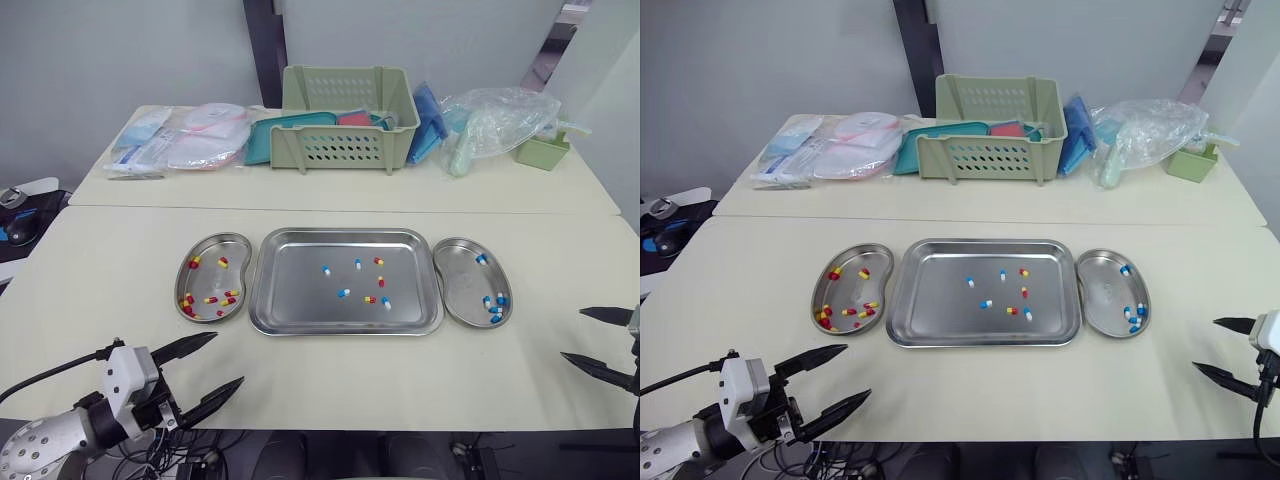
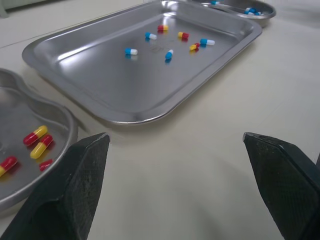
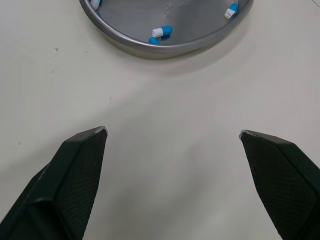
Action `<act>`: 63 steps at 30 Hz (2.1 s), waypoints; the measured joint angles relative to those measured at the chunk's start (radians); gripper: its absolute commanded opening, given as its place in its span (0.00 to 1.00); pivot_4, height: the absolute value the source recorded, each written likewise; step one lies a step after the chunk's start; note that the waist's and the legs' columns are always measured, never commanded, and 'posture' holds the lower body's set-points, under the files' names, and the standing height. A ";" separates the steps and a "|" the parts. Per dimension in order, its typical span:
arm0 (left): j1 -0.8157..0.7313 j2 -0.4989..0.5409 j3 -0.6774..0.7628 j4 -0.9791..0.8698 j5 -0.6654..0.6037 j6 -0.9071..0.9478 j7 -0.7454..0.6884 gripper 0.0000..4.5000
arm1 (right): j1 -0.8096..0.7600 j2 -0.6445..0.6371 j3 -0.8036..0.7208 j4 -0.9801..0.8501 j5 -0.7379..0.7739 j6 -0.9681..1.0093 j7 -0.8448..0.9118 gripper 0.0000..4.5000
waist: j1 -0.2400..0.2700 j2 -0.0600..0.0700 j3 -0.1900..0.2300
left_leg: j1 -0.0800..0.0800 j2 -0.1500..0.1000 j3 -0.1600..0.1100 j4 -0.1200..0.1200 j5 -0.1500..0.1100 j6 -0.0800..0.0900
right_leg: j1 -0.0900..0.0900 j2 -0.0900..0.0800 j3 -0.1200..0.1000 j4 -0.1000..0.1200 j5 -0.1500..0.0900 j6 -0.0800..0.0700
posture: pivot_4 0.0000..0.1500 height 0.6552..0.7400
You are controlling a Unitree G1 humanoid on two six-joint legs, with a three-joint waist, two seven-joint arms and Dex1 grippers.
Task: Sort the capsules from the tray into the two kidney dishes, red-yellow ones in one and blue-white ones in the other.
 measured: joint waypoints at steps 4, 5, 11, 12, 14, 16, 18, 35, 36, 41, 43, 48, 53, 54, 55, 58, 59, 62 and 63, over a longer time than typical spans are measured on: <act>-0.044 -0.030 -0.037 0.039 -0.001 -0.019 0.009 0.98 | 0.031 0.000 -0.013 -0.012 0.000 0.000 -0.001 1.00 | -0.001 0.000 0.000 | 0.000 0.000 0.000 0.000 0.000 0.000 | 0.000 0.000 0.000 0.000 0.000 0.000 | 1.00 1.00; -0.050 -0.030 -0.043 0.047 -0.001 -0.021 0.007 0.98 | 0.037 0.000 -0.019 -0.013 0.000 0.000 -0.002 1.00 | -0.002 0.000 0.000 | 0.000 0.000 0.000 0.000 0.000 0.000 | 0.000 0.000 0.000 0.000 0.000 0.000 | 1.00 1.00; -0.068 -0.034 -0.089 0.086 0.002 -0.059 0.000 0.98 | 0.066 0.001 -0.025 -0.039 0.000 0.003 -0.007 1.00 | 0.000 0.001 -0.001 | 0.000 0.000 0.000 0.000 0.000 0.000 | 0.000 0.000 0.000 0.000 0.000 0.000 | 1.00 1.00; -0.077 -0.037 -0.100 0.097 0.006 -0.068 0.001 0.98 | 0.067 0.001 -0.026 -0.043 0.000 0.003 -0.008 1.00 | 0.000 0.001 -0.001 | 0.000 0.000 0.000 0.000 0.000 0.000 | 0.000 0.000 0.000 0.000 0.000 0.000 | 1.00 1.00; -0.083 -0.045 -0.113 0.108 0.013 -0.083 0.003 0.98 | 0.065 0.001 -0.030 -0.057 0.000 0.004 -0.007 1.00 | 0.000 0.001 -0.001 | 0.000 0.000 0.000 0.000 0.000 0.000 | 0.000 0.000 0.000 0.000 0.000 0.000 | 1.00 1.00; -0.092 -0.049 -0.125 0.118 0.016 -0.091 0.004 0.98 | 0.052 -0.013 -0.032 -0.071 0.006 0.021 0.002 1.00 | -0.002 0.002 -0.001 | 0.000 0.000 0.000 0.000 0.000 0.000 | 0.000 0.000 0.001 0.000 0.000 0.000 | 1.00 1.00; -0.097 -0.052 -0.134 0.122 0.019 -0.106 0.005 0.98 | 0.030 -0.037 -0.033 -0.098 0.020 0.042 0.016 1.00 | -0.002 0.004 -0.002 | 0.000 0.000 0.000 0.000 0.000 0.000 | 0.000 0.000 0.001 0.000 0.000 0.000 | 1.00 1.00; -0.102 -0.056 -0.147 0.178 0.031 -0.173 0.008 0.98 | -0.419 0.069 0.499 -0.685 0.171 0.496 -0.191 1.00 | 0.004 0.004 -0.002 | -0.002 0.000 -0.003 0.000 0.000 0.000 | -0.001 0.000 -0.002 0.000 0.000 0.000 | 1.00 1.00; -0.102 -0.056 -0.150 0.178 0.031 -0.173 0.008 0.98 | -0.428 0.093 0.535 -0.690 0.156 0.500 -0.205 1.00 | 0.004 0.003 -0.003 | -0.002 0.000 -0.004 0.000 0.000 0.000 | -0.001 0.000 -0.003 0.000 0.000 0.000 | 1.00 1.00; -0.102 -0.057 -0.154 0.175 0.030 -0.173 0.022 1.00 | -0.500 0.205 0.723 -0.659 0.042 0.499 -0.255 0.80 | 0.001 0.004 -0.002 | -0.002 0.000 -0.004 0.000 0.000 0.000 | -0.002 0.000 -0.002 0.000 0.000 0.000 | 1.00 1.00; -0.104 -0.057 -0.155 0.167 0.029 -0.172 0.026 1.00 | -0.544 0.236 0.763 -0.633 0.001 0.498 -0.271 0.63 | 0.000 0.004 -0.002 | -0.002 0.000 -0.004 0.000 0.000 0.000 | -0.002 0.000 -0.002 0.000 0.000 0.000 | 1.00 1.00; -0.109 -0.054 -0.158 0.151 0.025 -0.169 0.026 1.00 | -0.720 0.312 0.859 -0.522 -0.096 0.525 -0.291 0.56 | -0.004 0.004 -0.002 | -0.001 0.000 -0.005 0.000 0.000 0.000 | -0.002 0.001 -0.002 0.001 0.000 0.000 | 1.00 1.00; -0.112 -0.054 -0.175 0.144 0.024 -0.162 0.030 1.00 | -0.880 0.392 0.964 -0.419 -0.172 0.592 -0.288 0.56 | -0.004 0.004 -0.002 | -0.002 0.000 -0.005 0.000 0.000 0.000 | -0.003 0.000 -0.002 0.001 0.000 0.000 | 1.00 1.00; -0.116 -0.054 -0.176 0.142 0.024 -0.161 0.031 1.00 | -0.897 0.402 0.980 -0.404 -0.180 0.602 -0.285 0.56 | -0.003 0.005 -0.002 | -0.002 0.000 -0.005 0.000 0.000 0.000 | -0.003 0.000 -0.002 0.001 0.000 0.000 | 1.00 1.00; -0.116 -0.054 -0.176 0.141 0.024 -0.160 0.034 1.00 | -0.916 0.412 0.999 -0.383 -0.191 0.611 -0.280 0.56 | -0.003 0.005 -0.002 | -0.002 0.000 -0.005 0.000 0.000 0.000 | -0.003 0.000 -0.002 0.001 0.000 0.000 | 1.00 1.00; -0.115 -0.054 -0.176 0.140 0.024 -0.155 0.040 1.00 | -0.960 0.439 1.047 -0.313 -0.221 0.629 -0.261 0.56 | -0.002 0.005 -0.002 | -0.002 0.000 -0.005 0.000 0.000 0.000 | -0.004 0.000 -0.002 0.001 0.000 0.000 | 1.00 1.00; -0.115 -0.054 -0.176 0.140 0.025 -0.154 0.042 1.00 | -0.967 0.444 1.060 -0.294 -0.231 0.629 -0.253 0.56 | -0.002 0.005 -0.002 | -0.002 0.000 -0.005 0.000 0.000 0.000 | -0.004 0.000 -0.002 0.001 0.000 0.000 | 1.00 1.00; -0.115 -0.054 -0.177 0.139 0.025 -0.153 0.046 1.00 | -0.980 0.466 1.085 -0.232 -0.256 0.623 -0.239 0.56 | -0.003 0.005 -0.002 | -0.002 0.000 -0.005 0.000 0.000 0.000 | -0.004 0.000 -0.002 0.001 0.000 0.000 | 1.00 1.00; -0.115 -0.054 -0.177 0.138 0.025 -0.153 0.046 1.00 | -0.986 0.472 1.095 -0.212 -0.262 0.619 -0.232 0.56 | -0.004 0.005 -0.002 | -0.002 0.000 -0.005 0.000 0.000 0.000 | -0.004 0.000 -0.002 0.001 0.000 0.000 | 1.00 1.00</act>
